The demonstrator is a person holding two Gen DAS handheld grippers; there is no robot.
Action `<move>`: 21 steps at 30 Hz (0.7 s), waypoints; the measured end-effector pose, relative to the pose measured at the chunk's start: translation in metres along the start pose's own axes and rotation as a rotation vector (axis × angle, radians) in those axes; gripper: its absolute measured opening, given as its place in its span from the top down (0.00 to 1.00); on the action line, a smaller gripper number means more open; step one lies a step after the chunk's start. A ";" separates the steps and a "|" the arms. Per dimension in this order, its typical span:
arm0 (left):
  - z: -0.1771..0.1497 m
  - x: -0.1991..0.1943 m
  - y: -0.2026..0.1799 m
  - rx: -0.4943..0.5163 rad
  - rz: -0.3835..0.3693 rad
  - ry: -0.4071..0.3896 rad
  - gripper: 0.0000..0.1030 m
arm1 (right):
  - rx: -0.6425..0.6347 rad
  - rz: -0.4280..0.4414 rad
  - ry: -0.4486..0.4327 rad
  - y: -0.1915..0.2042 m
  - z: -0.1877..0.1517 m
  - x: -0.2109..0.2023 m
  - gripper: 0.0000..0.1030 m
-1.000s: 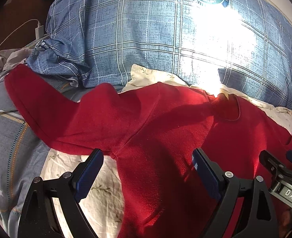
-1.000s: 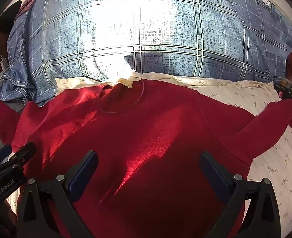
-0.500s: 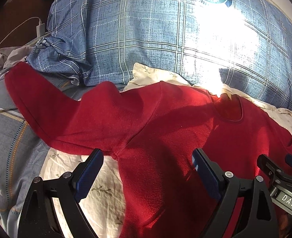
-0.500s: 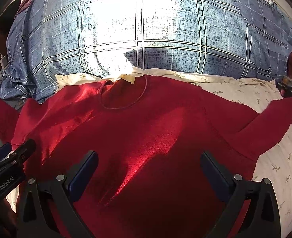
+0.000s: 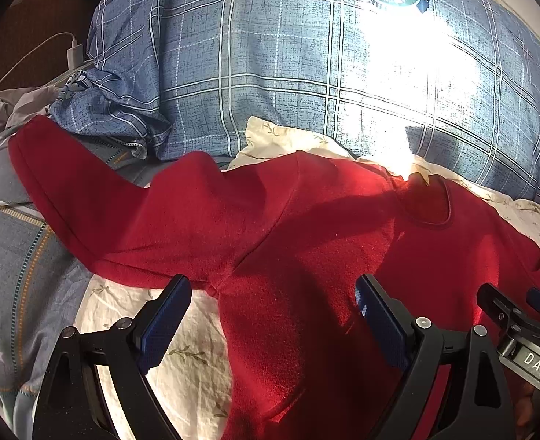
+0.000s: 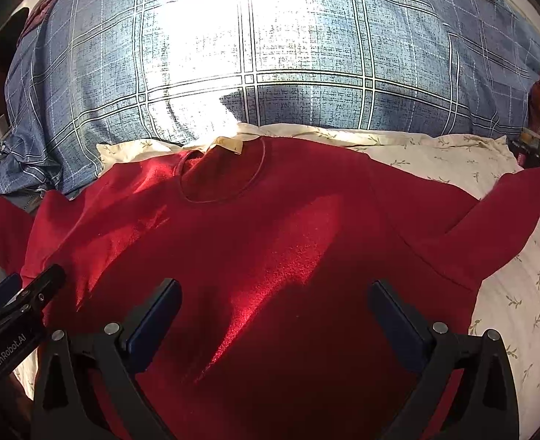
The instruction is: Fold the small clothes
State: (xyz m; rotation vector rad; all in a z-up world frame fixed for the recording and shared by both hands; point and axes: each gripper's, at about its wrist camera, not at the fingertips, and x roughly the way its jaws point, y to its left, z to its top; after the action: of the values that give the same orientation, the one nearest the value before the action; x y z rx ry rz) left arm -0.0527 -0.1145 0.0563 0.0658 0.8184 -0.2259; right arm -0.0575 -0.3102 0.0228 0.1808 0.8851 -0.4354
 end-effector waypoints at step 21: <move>0.001 0.000 0.004 -0.004 0.012 -0.005 0.11 | -0.018 0.011 0.018 0.006 0.001 0.005 0.01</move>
State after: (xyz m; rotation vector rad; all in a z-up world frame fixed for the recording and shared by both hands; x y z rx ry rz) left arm -0.0511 -0.1104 0.0570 0.0660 0.8134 -0.2132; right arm -0.0513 -0.3066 0.0194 0.1730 0.9050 -0.4163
